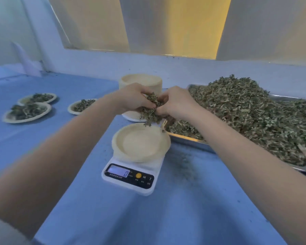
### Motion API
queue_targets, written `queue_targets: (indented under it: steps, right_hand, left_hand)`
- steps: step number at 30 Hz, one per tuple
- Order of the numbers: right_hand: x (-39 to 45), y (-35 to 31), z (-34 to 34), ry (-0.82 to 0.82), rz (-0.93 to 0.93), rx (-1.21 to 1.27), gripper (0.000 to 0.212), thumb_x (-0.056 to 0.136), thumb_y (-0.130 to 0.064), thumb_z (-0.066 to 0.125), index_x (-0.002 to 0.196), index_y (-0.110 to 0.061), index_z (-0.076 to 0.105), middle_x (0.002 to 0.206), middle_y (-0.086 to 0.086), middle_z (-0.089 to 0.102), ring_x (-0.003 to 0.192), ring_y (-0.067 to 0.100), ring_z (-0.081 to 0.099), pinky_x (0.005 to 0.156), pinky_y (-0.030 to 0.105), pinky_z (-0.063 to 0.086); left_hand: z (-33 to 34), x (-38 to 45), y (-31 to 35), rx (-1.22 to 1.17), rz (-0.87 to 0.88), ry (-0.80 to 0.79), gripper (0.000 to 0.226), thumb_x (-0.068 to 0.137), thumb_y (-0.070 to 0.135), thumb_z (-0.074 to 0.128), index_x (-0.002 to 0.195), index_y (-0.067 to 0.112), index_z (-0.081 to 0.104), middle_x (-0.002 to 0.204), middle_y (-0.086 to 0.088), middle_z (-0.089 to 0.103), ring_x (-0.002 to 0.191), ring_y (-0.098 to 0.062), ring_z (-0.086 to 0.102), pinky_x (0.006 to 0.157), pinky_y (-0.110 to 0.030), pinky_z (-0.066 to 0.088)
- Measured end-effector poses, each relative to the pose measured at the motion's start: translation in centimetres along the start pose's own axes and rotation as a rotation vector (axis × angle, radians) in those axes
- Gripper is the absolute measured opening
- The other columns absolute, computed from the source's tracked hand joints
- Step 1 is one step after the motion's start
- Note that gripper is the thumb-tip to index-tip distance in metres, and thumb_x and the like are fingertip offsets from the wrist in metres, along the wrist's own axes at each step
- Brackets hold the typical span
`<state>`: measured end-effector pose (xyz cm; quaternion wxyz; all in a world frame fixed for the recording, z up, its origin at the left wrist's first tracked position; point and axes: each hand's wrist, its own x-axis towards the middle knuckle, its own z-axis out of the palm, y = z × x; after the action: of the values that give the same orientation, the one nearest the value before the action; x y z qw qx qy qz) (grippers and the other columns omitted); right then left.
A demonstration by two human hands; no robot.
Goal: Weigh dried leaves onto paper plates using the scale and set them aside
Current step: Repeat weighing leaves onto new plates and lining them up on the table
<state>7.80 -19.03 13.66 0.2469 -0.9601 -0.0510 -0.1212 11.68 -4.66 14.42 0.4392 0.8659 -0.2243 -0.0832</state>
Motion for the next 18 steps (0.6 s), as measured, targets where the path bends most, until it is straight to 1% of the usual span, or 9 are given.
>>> queue_targets:
  steps: [2, 4, 5, 7, 10, 12, 14, 16, 18]
  right_hand:
    - [-0.3, -1.7, 1.9, -0.047, -0.03, -0.006, 0.025, 0.072, -0.018, 0.073, 0.087, 0.001, 0.069, 0.071, 0.011, 0.059, 0.068, 0.021, 0.052, 0.054, 0.03, 0.034]
    - [-0.8, -2.7, 3.6, -0.093, -0.042, -0.008, 0.019, 0.072, -0.017, 0.073, 0.078, -0.001, 0.066, 0.067, 0.009, 0.053, 0.066, 0.021, 0.049, 0.052, 0.029, 0.029]
    - [-1.0, -3.0, 4.3, -0.113, -0.041, -0.004, 0.018, 0.072, -0.017, 0.073, 0.076, -0.001, 0.066, 0.068, 0.009, 0.054, 0.067, 0.023, 0.052, 0.052, 0.028, 0.03]
    - [-1.3, -3.3, 5.3, -0.155, -0.031, -0.013, 0.02, 0.072, -0.017, 0.075, 0.081, -0.001, 0.069, 0.071, 0.01, 0.061, 0.073, 0.025, 0.06, 0.056, 0.027, 0.036]
    - [-1.4, -3.3, 5.9, -0.226, -0.006, -0.042, 0.026, 0.074, -0.018, 0.076, 0.094, -0.002, 0.072, 0.084, 0.012, 0.073, 0.067, 0.02, 0.066, 0.063, 0.03, 0.052]
    - [-1.4, -3.0, 5.9, -0.265, 0.009, -0.045, 0.031, 0.076, -0.019, 0.076, 0.103, -0.006, 0.071, 0.089, 0.012, 0.073, 0.065, 0.022, 0.07, 0.068, 0.032, 0.058]
    - [-1.3, -2.7, 5.5, -0.263, 0.015, -0.058, 0.035, 0.075, -0.021, 0.077, 0.109, -0.016, 0.07, 0.089, 0.009, 0.072, 0.067, 0.024, 0.07, 0.069, 0.033, 0.059]
    - [-1.0, -2.2, 4.9, -0.223, 0.025, -0.064, 0.032, 0.075, -0.021, 0.076, 0.106, -0.024, 0.07, 0.081, 0.004, 0.07, 0.067, 0.023, 0.07, 0.067, 0.033, 0.059]
    - [-0.8, -1.9, 4.5, -0.187, 0.026, -0.047, 0.023, 0.076, -0.023, 0.074, 0.099, -0.026, 0.072, 0.077, 0.001, 0.07, 0.07, 0.022, 0.07, 0.07, 0.035, 0.06]
  left_hand:
    - [-1.1, -1.8, -1.8, 0.007, -0.035, 0.005, 0.022, 0.084, -0.001, 0.064, 0.106, 0.002, 0.065, 0.08, -0.006, 0.063, 0.073, -0.013, 0.06, 0.074, -0.024, 0.053]
    - [-1.5, -3.3, -3.6, -0.048, -0.088, -0.017, 0.019, 0.086, -0.001, 0.062, 0.104, 0.005, 0.064, 0.08, -0.005, 0.063, 0.067, -0.008, 0.062, 0.062, -0.015, 0.054]
    - [-1.5, -3.8, -4.4, -0.067, -0.11, -0.017, 0.02, 0.087, -0.001, 0.061, 0.105, 0.005, 0.064, 0.083, -0.007, 0.064, 0.069, -0.008, 0.063, 0.063, -0.014, 0.055]
    - [-1.2, -4.4, -5.7, -0.078, -0.144, -0.024, 0.022, 0.088, 0.003, 0.061, 0.11, 0.002, 0.063, 0.094, -0.011, 0.065, 0.078, -0.013, 0.063, 0.07, -0.018, 0.054]
    - [-0.4, -4.8, -6.8, -0.026, -0.168, -0.083, 0.029, 0.09, 0.01, 0.06, 0.118, 0.002, 0.06, 0.105, -0.014, 0.063, 0.091, -0.02, 0.06, 0.075, -0.025, 0.05]
    - [-0.1, -4.8, -6.9, 0.026, -0.171, -0.12, 0.032, 0.091, 0.014, 0.06, 0.122, 0.008, 0.059, 0.111, -0.012, 0.063, 0.101, -0.025, 0.06, 0.079, -0.031, 0.05]
    - [-0.1, -4.8, -6.5, 0.073, -0.164, -0.133, 0.035, 0.09, 0.016, 0.061, 0.125, 0.02, 0.058, 0.12, -0.007, 0.061, 0.11, -0.023, 0.058, 0.083, -0.034, 0.052]
    - [-0.3, -4.7, -5.9, 0.086, -0.156, -0.139, 0.04, 0.09, 0.018, 0.06, 0.128, 0.028, 0.054, 0.13, -0.002, 0.055, 0.116, -0.019, 0.054, 0.08, -0.031, 0.051]
    - [-0.5, -4.5, -5.6, 0.073, -0.15, -0.141, 0.042, 0.091, 0.019, 0.06, 0.131, 0.03, 0.051, 0.137, -0.002, 0.048, 0.12, -0.018, 0.05, 0.083, -0.029, 0.047]
